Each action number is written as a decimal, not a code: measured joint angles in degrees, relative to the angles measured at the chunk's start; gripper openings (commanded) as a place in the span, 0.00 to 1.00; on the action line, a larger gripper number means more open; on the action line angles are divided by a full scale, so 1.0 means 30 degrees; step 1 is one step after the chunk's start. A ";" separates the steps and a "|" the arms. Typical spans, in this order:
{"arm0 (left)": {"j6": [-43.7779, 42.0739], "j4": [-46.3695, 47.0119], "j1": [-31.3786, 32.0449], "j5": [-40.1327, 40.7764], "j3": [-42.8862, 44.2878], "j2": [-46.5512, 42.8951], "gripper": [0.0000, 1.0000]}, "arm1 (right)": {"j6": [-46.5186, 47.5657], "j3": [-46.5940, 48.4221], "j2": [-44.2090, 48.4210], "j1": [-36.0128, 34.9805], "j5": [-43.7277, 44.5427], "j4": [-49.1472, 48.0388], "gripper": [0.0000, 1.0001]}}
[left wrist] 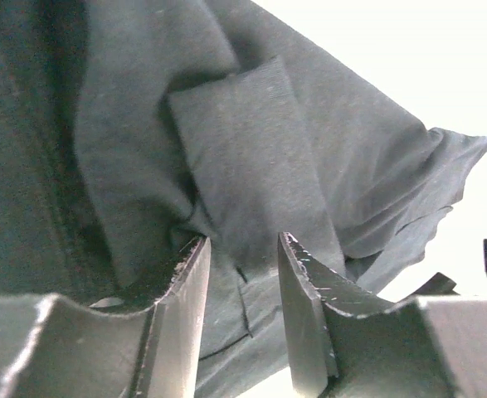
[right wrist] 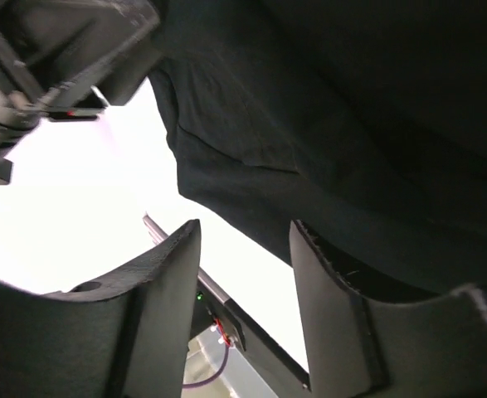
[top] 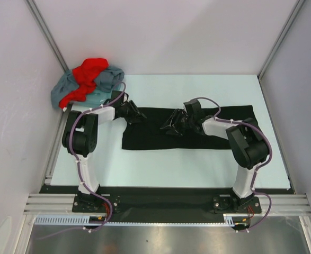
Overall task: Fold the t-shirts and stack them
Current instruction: Fold the tshirt
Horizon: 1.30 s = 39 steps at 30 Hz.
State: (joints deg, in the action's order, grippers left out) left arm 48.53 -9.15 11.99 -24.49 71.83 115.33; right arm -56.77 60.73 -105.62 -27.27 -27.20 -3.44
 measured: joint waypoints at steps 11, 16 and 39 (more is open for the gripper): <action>0.0168 0.0379 0.0124 -0.0386 0.0328 -0.0015 0.43 | -0.2674 -0.0240 -0.2324 -0.1297 0.0102 -0.2696 0.36; 0.0153 0.0299 0.0124 -0.0393 0.0066 -0.0284 0.44 | -0.3789 -0.0240 -0.3213 -0.1523 0.0415 -0.3730 0.33; 0.0102 0.0277 0.0255 -0.0226 0.0073 -0.0080 0.43 | -0.6856 0.0707 -0.4342 -0.1683 0.1464 -0.4284 0.20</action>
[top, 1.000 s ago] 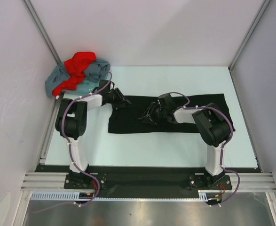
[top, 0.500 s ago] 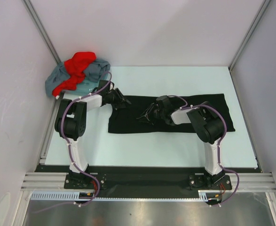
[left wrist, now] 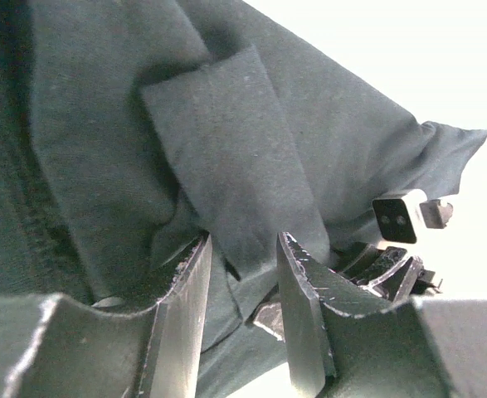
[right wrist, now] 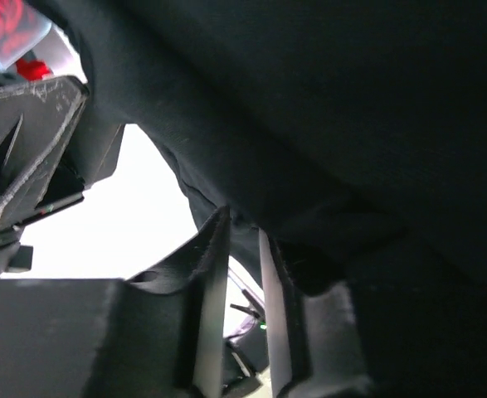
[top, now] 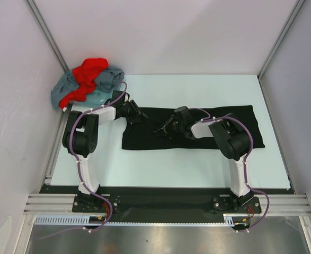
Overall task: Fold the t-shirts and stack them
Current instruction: Fold the tshirt
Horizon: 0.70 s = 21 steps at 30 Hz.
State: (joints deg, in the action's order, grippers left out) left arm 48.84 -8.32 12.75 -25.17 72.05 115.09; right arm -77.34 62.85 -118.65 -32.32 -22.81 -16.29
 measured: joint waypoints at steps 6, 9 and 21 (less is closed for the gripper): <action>-0.0976 -0.1122 0.0029 0.1275 0.0138 -0.0255 0.49 | -0.0350 0.0306 0.0000 -0.0022 0.0284 0.0962 0.02; -0.1727 -0.1953 0.0029 0.2222 0.0146 -0.1013 0.51 | 0.0189 0.0729 0.0000 0.0058 -0.0138 0.1712 0.00; -0.4240 -0.3891 0.0007 0.3322 0.1311 -0.2994 0.53 | 0.3395 0.1406 0.0284 0.1093 -0.3650 0.3883 0.00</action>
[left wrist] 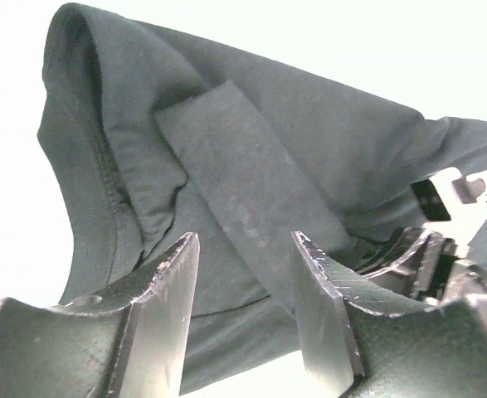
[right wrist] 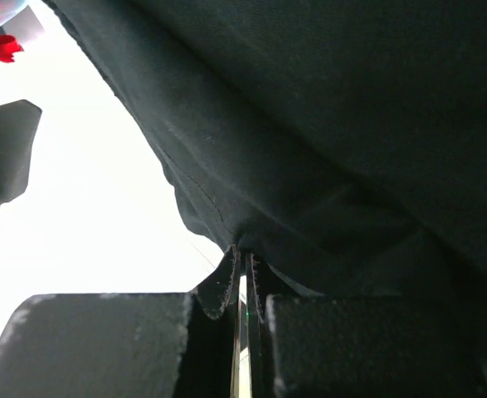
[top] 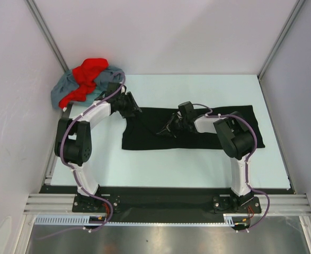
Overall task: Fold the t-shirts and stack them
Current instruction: Fold the tshirt
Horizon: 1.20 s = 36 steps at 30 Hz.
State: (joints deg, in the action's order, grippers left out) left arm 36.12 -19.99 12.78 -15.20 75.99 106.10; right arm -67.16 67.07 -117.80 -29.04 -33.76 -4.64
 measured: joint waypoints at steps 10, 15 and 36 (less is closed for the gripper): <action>-0.1705 -0.1064 -0.0109 -0.0495 0.2055 0.1661 0.53 | 0.0459 0.0270 0.0095 0.0474 -0.1428 0.0022 0.00; -0.3534 -0.1566 -0.0182 -0.0532 0.3905 0.3468 0.46 | 0.0393 0.0270 0.0095 0.0554 -0.1610 -0.0146 0.00; -0.7227 -0.3439 -0.0138 0.0510 0.7184 0.6659 0.42 | -0.0051 0.0073 0.0087 0.0947 -0.2310 -0.1428 0.00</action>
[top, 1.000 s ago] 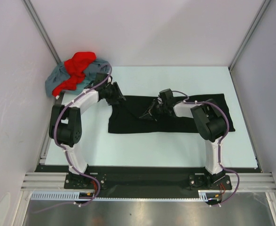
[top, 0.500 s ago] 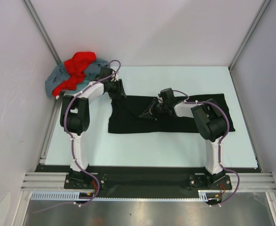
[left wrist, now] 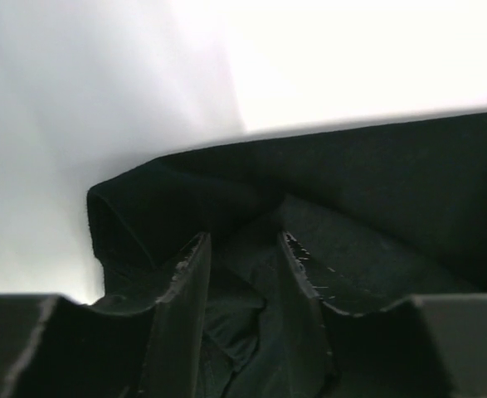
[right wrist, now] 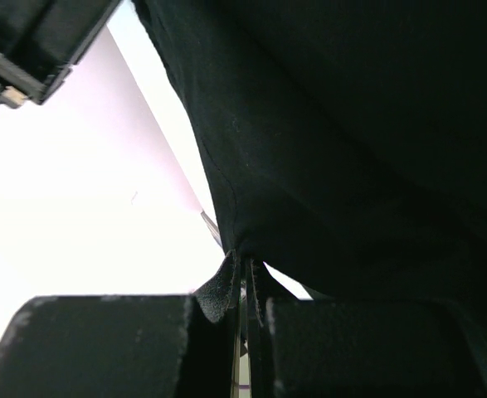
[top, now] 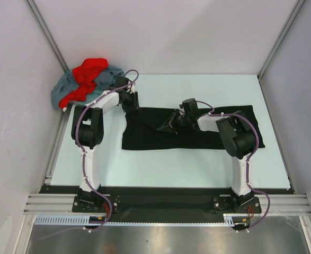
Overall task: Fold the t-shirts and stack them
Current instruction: Fold the tshirt
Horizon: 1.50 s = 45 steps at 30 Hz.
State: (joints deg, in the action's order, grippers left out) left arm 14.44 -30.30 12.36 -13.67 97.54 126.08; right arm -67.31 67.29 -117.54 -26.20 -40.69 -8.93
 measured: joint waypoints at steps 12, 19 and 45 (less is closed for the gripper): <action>0.0211 -0.0525 0.0000 -0.0029 0.1093 0.0437 0.00 | -0.0015 0.0000 -0.0029 0.0022 -0.0066 -0.0131 0.00; 0.0459 -0.1056 0.0087 0.0022 0.1326 0.0051 0.00 | 0.0299 0.0000 -0.0029 0.0073 -0.0117 0.0036 0.00; 0.1676 -0.1319 0.0386 -0.0022 -0.8291 -0.6863 0.00 | 0.5173 0.0000 0.1362 0.0364 -0.0918 0.5617 0.00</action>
State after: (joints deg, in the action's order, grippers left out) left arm 19.46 -34.26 13.52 -13.74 72.66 105.49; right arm -51.79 67.29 -113.45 -25.10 -43.44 7.92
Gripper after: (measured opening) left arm 0.011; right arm 0.031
